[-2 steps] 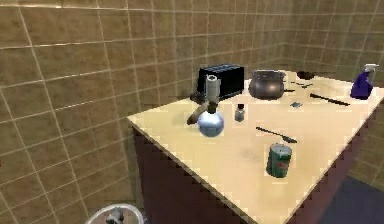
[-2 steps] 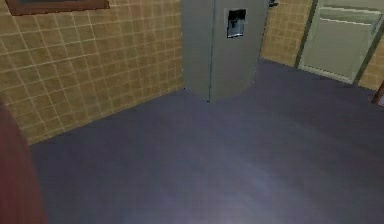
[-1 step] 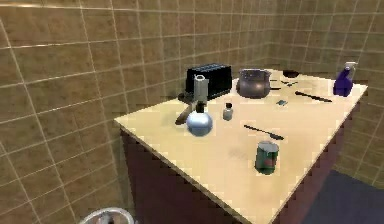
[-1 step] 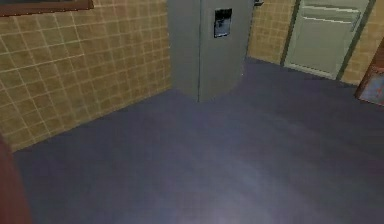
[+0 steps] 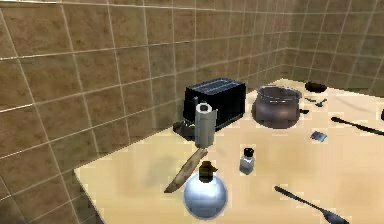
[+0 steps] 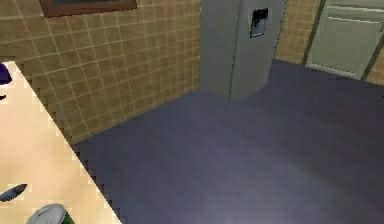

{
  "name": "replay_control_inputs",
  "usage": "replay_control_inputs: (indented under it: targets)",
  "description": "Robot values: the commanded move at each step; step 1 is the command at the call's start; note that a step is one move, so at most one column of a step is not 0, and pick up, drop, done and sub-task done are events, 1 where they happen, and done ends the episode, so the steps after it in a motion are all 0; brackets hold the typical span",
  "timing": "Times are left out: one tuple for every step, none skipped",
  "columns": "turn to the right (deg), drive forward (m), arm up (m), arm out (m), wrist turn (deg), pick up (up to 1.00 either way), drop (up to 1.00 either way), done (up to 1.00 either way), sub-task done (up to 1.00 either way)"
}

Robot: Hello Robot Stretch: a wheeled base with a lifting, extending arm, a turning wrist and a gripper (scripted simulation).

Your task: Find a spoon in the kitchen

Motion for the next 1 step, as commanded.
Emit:
replay_control_inputs:
  targets:
    - [0.0,0.00,0.00,0.00,0.0,0.00,0.00,1.00,0.00]
